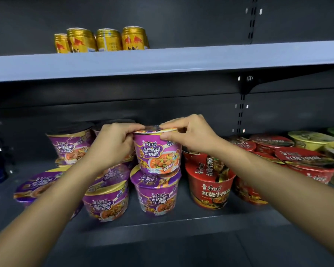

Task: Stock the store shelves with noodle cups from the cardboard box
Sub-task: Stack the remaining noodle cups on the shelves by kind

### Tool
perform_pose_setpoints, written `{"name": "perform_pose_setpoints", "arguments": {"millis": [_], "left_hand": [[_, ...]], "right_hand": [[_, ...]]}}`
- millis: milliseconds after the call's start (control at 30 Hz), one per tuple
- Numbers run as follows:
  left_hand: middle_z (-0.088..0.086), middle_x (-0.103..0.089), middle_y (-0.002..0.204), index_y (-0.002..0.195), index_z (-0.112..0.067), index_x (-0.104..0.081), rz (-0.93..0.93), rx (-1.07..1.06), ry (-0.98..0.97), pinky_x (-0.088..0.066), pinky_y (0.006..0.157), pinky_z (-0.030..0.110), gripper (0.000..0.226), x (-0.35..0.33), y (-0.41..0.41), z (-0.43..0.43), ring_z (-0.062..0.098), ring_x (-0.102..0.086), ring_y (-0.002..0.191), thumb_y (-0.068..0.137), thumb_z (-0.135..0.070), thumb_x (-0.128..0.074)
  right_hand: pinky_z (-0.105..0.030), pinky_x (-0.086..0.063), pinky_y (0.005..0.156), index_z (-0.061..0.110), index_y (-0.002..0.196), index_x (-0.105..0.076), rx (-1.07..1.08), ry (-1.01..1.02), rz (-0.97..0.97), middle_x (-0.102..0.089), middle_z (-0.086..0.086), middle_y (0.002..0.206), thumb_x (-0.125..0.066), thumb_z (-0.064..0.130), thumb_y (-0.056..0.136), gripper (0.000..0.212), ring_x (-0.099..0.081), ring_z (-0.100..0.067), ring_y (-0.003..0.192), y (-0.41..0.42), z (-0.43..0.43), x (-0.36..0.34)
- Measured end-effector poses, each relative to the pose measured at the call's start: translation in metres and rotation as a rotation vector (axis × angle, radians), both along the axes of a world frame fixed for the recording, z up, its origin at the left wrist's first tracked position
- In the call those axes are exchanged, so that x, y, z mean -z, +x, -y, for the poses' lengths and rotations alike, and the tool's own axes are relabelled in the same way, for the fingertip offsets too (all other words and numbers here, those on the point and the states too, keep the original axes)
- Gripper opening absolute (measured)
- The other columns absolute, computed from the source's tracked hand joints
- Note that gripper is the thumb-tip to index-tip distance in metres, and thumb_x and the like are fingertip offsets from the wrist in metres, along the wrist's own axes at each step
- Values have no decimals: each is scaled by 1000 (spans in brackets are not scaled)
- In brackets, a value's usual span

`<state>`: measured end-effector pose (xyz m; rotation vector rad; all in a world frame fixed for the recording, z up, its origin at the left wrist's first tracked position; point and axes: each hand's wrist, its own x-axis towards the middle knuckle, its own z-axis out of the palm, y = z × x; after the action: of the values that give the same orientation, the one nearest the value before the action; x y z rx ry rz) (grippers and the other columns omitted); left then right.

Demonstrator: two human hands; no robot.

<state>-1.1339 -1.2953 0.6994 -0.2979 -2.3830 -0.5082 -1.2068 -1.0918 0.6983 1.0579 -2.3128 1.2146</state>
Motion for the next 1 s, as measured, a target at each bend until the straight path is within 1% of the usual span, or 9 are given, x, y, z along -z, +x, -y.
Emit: {"name": "perform_pose_setpoints", "arguments": {"millis": [133,233,400,600,667,733,767,867,1000], "left_hand": [[4,-61,129,128,-13,-59,60,19,-88,-29,87,8,41,-1,-17,4,19,-54,120,90,-2,-50],[6,-62,126,133,-15,-55,130,29,-90,-30,73,8,40,-1,-28,8,18,-59,103,93,-16,-54],[3,-65,122,129,-16,-59,153,62,-91,-43,85,21,37,6,-47,18,17,-59,111,96,-31,-52],[1,-70,112,122,-20,-65,110,12,-74,-49,81,29,36,16,-67,22,18,-63,103,93,-38,-55],[1,-69,113,121,-22,-65,96,-15,-80,-50,82,31,34,16,-73,20,20,-62,104,93,-37,-54],[2,-68,117,123,-23,-64,87,-31,-86,-50,84,31,32,16,-79,18,21,-61,107,95,-33,-52],[2,-67,118,124,-24,-63,82,-41,-92,-49,84,30,31,16,-81,18,22,-61,108,96,-32,-52],[4,-66,120,126,-28,-61,80,-68,-102,-46,82,29,32,18,-89,19,25,-60,108,97,-32,-50],[6,-65,120,130,-32,-57,85,-84,-137,-46,81,29,34,20,-95,21,27,-59,106,97,-34,-48]], "right_hand": [[-14,-49,88,19,109,-72,29,57,-59,-70,3,113,-77,34,76,37,-61,3,100,-15,10,-1],[-9,-48,83,22,112,-71,59,107,-62,-70,3,112,-75,37,77,39,-61,4,96,-26,16,0],[-14,-52,80,22,116,-68,64,124,64,-69,5,113,-73,37,79,40,-64,-2,98,-44,23,7],[-31,-53,90,25,115,-68,80,175,193,-70,4,111,-68,38,83,34,-65,-9,99,-65,27,15],[-22,-52,86,23,114,-68,112,165,205,-69,8,108,-67,36,85,32,-64,-5,97,-70,24,15],[-3,-45,70,21,113,-68,108,136,207,-65,14,99,-65,28,88,25,-60,6,84,-73,21,15],[1,-41,65,20,114,-67,97,118,204,-64,14,98,-64,25,89,26,-57,10,79,-75,20,15],[1,-42,68,16,118,-66,80,85,173,-66,6,111,-65,19,89,29,-56,10,82,-80,21,16],[-3,-45,81,16,119,-66,77,118,140,-64,2,123,-65,16,88,31,-57,0,103,-86,23,15]]}}
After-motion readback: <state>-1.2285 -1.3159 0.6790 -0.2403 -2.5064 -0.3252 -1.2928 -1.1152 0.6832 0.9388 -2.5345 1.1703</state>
